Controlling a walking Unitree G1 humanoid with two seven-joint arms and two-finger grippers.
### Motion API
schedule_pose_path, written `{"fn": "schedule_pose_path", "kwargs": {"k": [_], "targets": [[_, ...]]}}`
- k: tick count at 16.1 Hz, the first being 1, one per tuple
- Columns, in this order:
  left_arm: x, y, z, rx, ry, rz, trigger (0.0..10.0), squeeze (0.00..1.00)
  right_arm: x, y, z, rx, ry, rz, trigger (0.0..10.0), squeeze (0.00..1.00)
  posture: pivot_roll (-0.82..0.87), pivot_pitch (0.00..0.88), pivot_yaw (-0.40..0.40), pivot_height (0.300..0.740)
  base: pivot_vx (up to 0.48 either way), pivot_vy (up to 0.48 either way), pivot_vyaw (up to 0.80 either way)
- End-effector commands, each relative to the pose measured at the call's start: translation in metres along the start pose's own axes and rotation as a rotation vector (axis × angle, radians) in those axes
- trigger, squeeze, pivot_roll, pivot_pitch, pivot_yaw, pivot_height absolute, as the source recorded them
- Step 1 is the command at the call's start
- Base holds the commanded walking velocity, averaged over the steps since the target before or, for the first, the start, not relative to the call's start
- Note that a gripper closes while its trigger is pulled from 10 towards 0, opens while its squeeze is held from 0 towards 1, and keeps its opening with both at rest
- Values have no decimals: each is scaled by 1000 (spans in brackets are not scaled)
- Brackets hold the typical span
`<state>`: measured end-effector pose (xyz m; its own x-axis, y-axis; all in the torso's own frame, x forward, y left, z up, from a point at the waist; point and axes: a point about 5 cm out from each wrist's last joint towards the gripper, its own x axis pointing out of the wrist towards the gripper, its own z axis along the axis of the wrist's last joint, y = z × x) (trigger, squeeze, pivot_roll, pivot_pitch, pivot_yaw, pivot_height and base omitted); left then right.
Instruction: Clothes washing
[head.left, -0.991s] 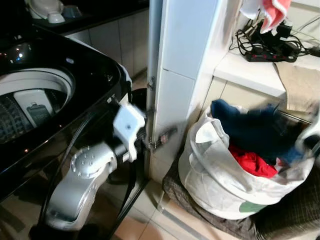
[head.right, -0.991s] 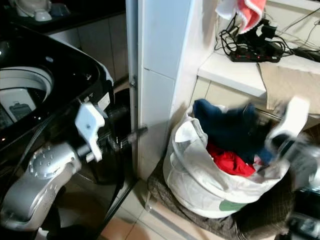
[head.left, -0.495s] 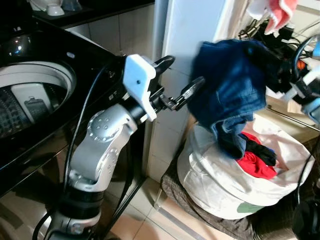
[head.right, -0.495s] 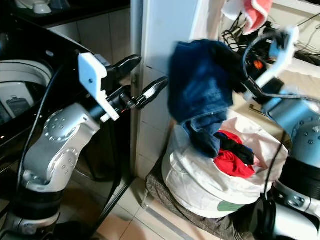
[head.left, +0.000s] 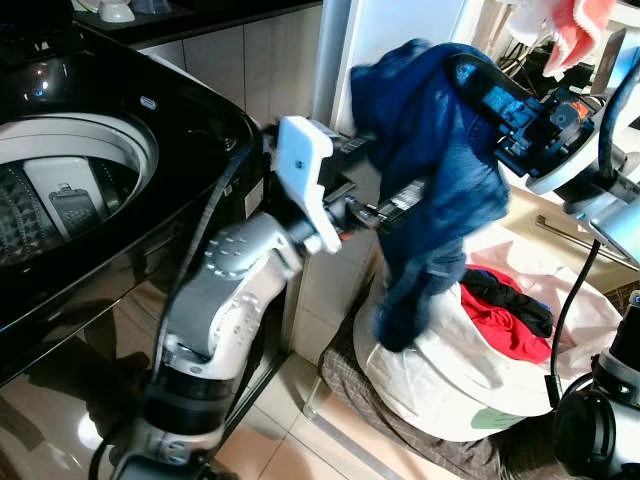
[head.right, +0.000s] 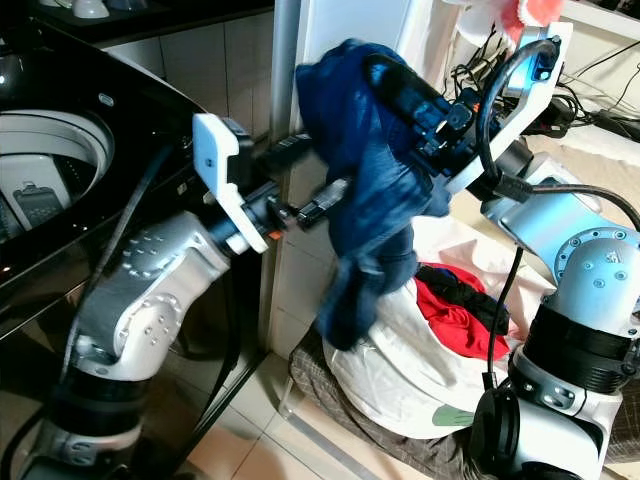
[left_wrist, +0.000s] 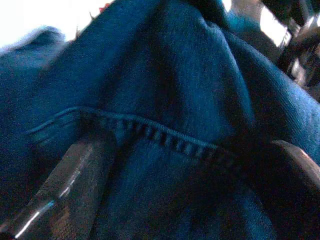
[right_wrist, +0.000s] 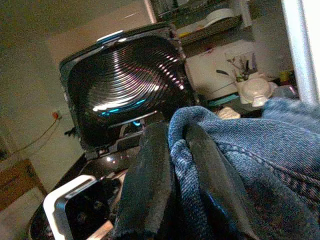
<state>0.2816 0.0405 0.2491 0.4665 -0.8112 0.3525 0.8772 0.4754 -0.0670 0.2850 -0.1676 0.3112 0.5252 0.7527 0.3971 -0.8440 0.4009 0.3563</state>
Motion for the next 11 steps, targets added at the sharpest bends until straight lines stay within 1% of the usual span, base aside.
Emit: {"fn": "schedule_pose_path", "kwargs": {"k": [1,2,3,5,6,7,8,9,10,11], "targets": [[4,-11,4,-69,-37,-61,10000,0,-1,4,-1,-17,19,5,0,0,-25,0,-145,740,0,0,0],[6,-17,6,-182,-88,-83,10000,0,-2,4,-4,-18,35,8,0,0,-25,0,-146,740,0,0,0],[7,-15,11,-344,-153,-76,10000,0,-3,5,-6,-15,38,14,0,0,-29,0,-144,740,0,0,0],[3,-8,16,-423,-190,-65,10000,0,-7,4,-8,-19,57,-2,0,0,-30,0,-143,740,0,0,0],[-1,-8,17,-460,-187,-90,10000,0,-8,2,-11,-17,65,-12,0,0,-30,0,-142,740,0,0,0],[-4,-13,17,-507,-177,-135,10000,0,-10,2,-14,-19,79,-18,0,0,-29,0,-142,740,0,0,0],[-7,-23,12,-500,-106,-207,10000,0,-10,2,-15,-16,77,-17,0,0,-27,0,-141,740,0,0,0],[-8,-32,7,-482,-42,-252,10000,0,-10,2,-14,-14,72,-16,0,0,-25,0,-141,740,0,0,0],[-4,-39,-8,-408,81,-237,10000,0,-8,3,-13,-10,59,-10,0,0,-26,0,-138,740,0,0,0],[-1,-35,-20,-339,164,-169,10000,0,-7,3,-13,-9,54,-12,0,0,-26,0,-138,740,0,0,0]]}}
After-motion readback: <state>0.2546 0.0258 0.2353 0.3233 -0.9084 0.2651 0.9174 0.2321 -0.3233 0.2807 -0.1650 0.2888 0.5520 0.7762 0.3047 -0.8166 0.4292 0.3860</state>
